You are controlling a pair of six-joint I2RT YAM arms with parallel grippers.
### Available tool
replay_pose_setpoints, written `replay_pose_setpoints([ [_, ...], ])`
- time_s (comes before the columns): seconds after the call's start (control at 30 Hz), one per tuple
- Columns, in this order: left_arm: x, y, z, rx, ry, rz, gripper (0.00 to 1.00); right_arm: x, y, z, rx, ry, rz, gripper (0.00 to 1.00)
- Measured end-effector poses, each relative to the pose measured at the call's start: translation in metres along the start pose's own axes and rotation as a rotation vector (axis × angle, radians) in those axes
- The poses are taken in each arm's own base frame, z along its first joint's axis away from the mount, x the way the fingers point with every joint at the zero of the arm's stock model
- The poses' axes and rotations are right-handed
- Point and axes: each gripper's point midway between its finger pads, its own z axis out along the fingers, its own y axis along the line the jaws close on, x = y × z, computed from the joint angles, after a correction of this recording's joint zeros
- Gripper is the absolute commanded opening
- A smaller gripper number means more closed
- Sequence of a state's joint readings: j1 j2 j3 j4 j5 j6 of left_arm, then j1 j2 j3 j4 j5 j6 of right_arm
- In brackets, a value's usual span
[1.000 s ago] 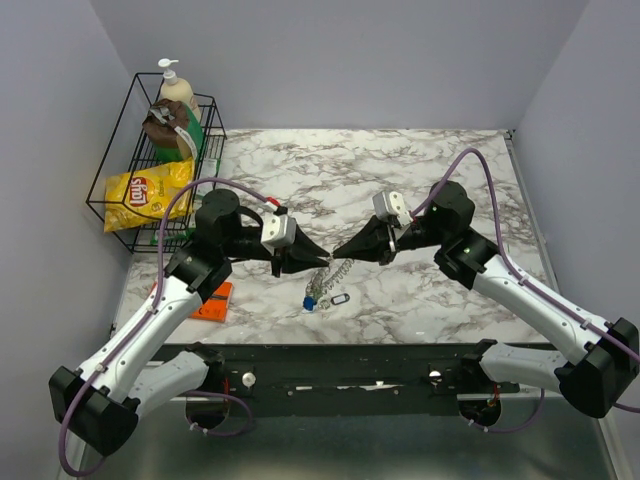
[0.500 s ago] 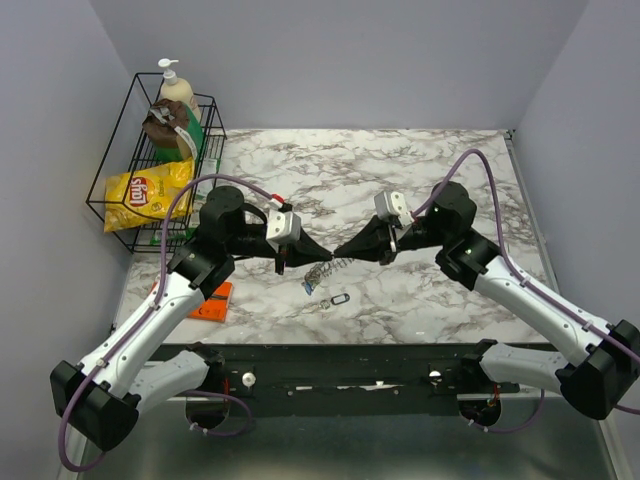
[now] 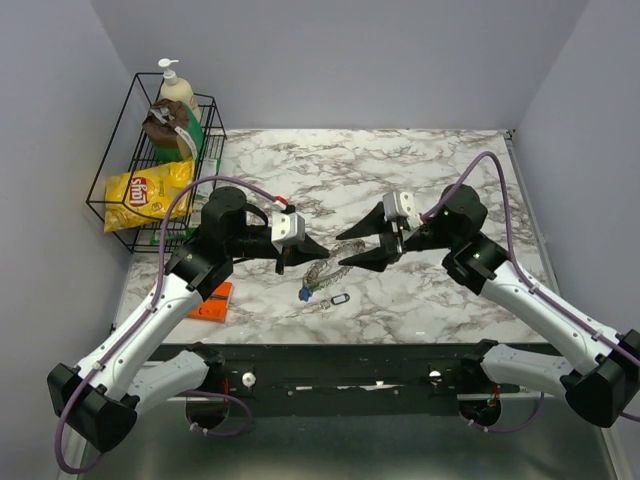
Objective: Put the keys on the keyring
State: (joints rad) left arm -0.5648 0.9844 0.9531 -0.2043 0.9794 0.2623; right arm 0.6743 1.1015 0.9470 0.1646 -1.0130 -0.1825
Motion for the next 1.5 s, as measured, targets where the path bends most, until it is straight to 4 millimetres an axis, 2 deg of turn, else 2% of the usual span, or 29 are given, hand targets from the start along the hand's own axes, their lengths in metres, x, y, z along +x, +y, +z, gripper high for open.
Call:
replay_pose_setpoints([
  [0.2, 0.001, 0.004, -0.006, -0.055, 0.021, 0.039, 0.00, -0.019, -0.002, -0.008, 0.062, -0.026, -0.057, 0.77],
  [0.3, 0.000, 0.006, -0.010, -0.084, 0.022, 0.071, 0.00, -0.023, -0.003, -0.011, 0.088, -0.038, -0.080, 0.78],
  [0.5, 0.002, 0.007, -0.015, -0.116, 0.032, 0.135, 0.00, -0.020, -0.004, -0.012, 0.100, -0.037, -0.080, 0.78],
  [0.63, 0.005, 0.003, -0.017, -0.119, 0.037, 0.203, 0.00, -0.020, -0.004, -0.011, 0.100, -0.037, -0.080, 0.74],
  [0.8, 0.006, -0.002, -0.021, -0.133, 0.037, 0.288, 0.00, -0.015, -0.004, -0.009, 0.084, -0.031, -0.068, 0.59],
  [1.13, 0.009, 0.007, -0.022, -0.172, 0.055, 0.317, 0.00, -0.006, 0.005, 0.010, 0.012, -0.001, -0.041, 0.58],
  [1.3, 0.015, 0.011, -0.018, -0.172, 0.071, 0.282, 0.00, -0.003, 0.005, 0.019, 0.021, 0.027, -0.059, 0.47],
  [1.5, 0.011, 0.011, -0.018, -0.175, 0.064, 0.270, 0.00, 0.015, -0.002, 0.025, 0.054, 0.088, -0.045, 0.46],
])
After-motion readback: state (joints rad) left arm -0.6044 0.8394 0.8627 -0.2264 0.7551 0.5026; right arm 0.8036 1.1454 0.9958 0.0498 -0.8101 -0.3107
